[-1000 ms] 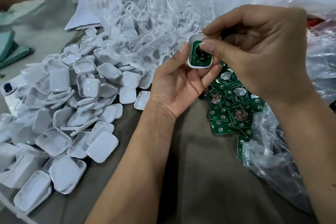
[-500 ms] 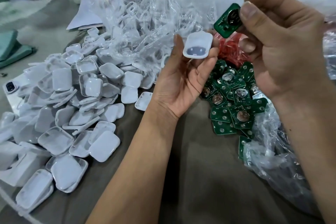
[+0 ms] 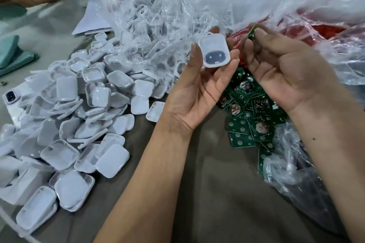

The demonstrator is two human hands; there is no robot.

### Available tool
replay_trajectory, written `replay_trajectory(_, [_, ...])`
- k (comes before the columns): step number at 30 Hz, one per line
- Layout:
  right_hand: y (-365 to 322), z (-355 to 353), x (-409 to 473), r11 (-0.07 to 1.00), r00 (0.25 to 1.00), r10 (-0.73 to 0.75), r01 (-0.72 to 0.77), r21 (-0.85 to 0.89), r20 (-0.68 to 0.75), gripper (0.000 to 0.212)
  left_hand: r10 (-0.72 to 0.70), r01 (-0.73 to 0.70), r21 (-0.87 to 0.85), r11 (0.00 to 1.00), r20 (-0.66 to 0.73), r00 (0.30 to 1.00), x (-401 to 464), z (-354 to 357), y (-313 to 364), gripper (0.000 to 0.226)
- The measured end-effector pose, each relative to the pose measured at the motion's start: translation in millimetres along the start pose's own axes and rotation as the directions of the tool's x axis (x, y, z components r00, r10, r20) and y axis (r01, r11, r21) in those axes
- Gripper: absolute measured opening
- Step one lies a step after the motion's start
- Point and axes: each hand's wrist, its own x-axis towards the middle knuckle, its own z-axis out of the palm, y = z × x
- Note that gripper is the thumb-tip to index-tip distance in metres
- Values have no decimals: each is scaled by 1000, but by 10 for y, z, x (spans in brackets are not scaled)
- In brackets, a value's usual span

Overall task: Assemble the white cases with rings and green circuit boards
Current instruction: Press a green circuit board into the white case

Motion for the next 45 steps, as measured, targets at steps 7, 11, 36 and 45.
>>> replay_trajectory(7, [-15,-5,41,999,997,-31,33,-29,65,23,92,-96,68,993,58,994,15,-62,-20,55])
replay_trajectory(11, [-68,-34,23,999,997,-23,25,-20,71,21,129,-137,177,975,54,990,48,-107,-15,59])
replay_trajectory(36, [99,19,-3,638,924,-361,345,-689,128,14,686,-302,926,226,68,724,127,-162,-196,46])
replay_trajectory(45, [148,29,-2,633,916,-378,362,-684,134,8,698,-307,927,213,76,712,108,-137,-221,43])
